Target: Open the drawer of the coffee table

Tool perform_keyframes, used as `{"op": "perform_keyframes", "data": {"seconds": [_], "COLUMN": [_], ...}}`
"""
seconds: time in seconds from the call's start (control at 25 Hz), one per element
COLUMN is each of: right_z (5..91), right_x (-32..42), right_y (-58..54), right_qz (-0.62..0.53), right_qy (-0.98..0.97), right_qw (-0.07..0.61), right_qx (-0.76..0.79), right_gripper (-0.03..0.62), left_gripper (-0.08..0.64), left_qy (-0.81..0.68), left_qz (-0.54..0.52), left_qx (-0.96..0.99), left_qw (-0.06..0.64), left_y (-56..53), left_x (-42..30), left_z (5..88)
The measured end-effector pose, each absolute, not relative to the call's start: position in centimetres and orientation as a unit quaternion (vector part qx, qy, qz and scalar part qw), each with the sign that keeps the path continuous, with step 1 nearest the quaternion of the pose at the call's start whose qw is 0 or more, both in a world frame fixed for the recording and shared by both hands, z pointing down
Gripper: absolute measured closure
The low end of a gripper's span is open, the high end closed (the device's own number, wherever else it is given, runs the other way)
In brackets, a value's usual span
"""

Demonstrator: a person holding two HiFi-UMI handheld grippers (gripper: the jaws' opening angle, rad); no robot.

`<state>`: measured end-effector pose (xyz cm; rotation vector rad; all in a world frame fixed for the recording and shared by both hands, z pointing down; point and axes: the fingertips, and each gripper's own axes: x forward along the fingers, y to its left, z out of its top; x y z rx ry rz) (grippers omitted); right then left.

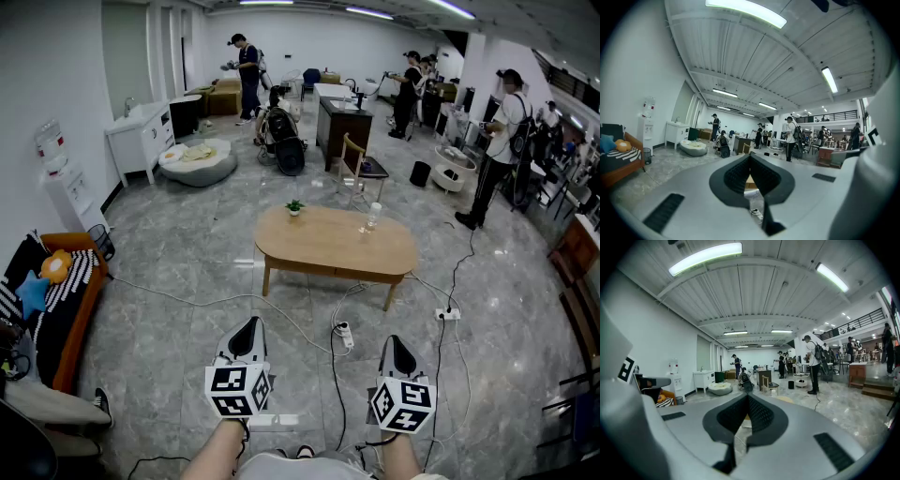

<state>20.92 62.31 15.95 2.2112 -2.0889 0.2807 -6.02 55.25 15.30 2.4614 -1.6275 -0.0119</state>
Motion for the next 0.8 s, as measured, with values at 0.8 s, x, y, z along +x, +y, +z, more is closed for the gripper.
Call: {"op": "perform_keyframes", "data": {"seconds": [0.8], "right_z": [16.6], "right_x": [20.9], "right_y": [62.8], "right_qz": [0.123], "right_qy": [-0.684], "right_qw": [0.029], "right_qx": [0.719], "right_gripper": [0.592], "left_gripper": [0.566], "left_qy": [-0.548], "left_qz": [-0.002], "left_qx": [0.83], "left_qw": [0.101], "left_y": [55.7], "left_x": [-6.0], "left_z": [15.2]}}
